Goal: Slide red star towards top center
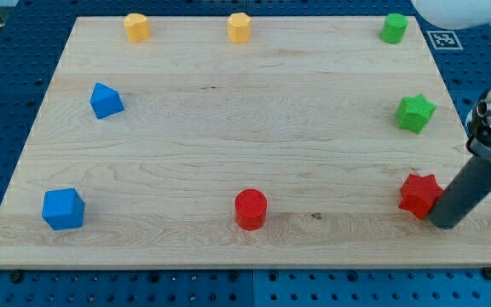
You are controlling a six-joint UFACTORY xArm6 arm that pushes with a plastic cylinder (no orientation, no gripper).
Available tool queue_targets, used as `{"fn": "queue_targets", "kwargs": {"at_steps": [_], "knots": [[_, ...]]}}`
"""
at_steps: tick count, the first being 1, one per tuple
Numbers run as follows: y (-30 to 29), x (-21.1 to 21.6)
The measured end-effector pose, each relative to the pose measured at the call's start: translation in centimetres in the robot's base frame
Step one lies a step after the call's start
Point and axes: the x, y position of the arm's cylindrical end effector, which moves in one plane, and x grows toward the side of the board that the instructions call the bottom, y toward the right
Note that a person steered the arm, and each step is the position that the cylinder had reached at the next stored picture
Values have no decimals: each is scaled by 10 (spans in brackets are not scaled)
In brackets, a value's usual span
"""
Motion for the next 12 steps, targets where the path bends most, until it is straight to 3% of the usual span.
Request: {"fn": "queue_targets", "kwargs": {"at_steps": [4,5,7,10,12], "knots": [[-79,-41],[-82,-45],[-36,2],[-25,-44],[-52,-70]]}}
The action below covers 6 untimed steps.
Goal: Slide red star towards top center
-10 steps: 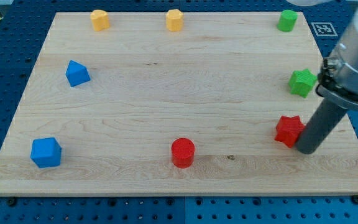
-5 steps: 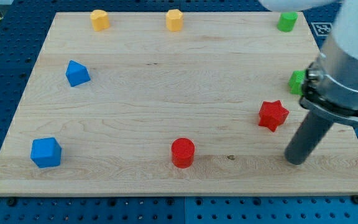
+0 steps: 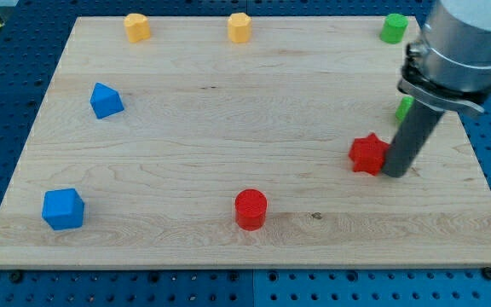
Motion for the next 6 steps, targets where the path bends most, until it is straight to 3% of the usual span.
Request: {"fn": "queue_targets", "kwargs": {"at_steps": [3,6], "knots": [[-93,-54],[-191,-79]]}}
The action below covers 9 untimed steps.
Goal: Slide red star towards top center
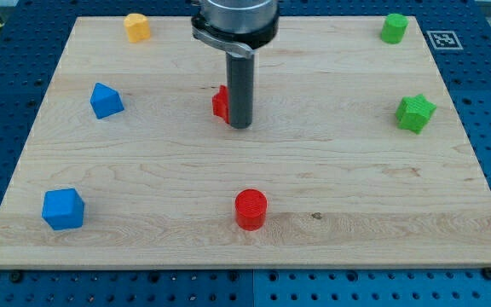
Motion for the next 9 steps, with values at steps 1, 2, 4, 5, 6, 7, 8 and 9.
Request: {"fn": "queue_targets", "kwargs": {"at_steps": [1,2,4,5,6,7,8,9], "knots": [[-19,-25],[-42,-47],[-66,-73],[-72,-73],[-73,-73],[-73,-73],[-69,-62],[-57,-30]]}}
